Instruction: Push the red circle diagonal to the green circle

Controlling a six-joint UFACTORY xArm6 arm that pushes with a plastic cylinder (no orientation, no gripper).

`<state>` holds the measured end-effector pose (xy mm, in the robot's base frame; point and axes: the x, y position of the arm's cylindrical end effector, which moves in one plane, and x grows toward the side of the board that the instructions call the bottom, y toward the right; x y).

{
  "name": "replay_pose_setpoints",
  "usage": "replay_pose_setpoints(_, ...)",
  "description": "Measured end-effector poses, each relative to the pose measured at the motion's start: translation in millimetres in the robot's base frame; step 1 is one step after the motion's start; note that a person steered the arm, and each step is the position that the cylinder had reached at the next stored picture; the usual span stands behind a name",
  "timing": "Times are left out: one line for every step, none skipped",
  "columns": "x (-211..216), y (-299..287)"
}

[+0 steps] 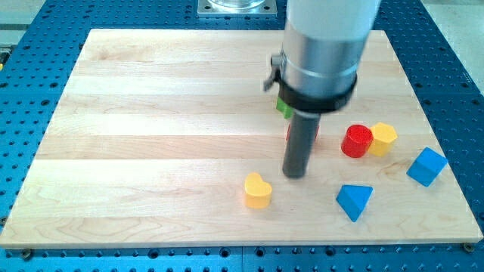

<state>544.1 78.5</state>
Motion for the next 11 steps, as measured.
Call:
replay_pose_setpoints(15, 14)
replay_pose_setpoints(13, 53)
replay_pose_setpoints(13, 86)
replay_pose_setpoints(13, 104)
replay_pose_setpoints(-35, 96)
replay_pose_setpoints(-82, 76)
replay_pose_setpoints(-86, 67)
replay_pose_setpoints(-86, 67)
replay_pose_setpoints(-85, 101)
replay_pose_setpoints(-86, 136)
replay_pose_setpoints(-93, 154)
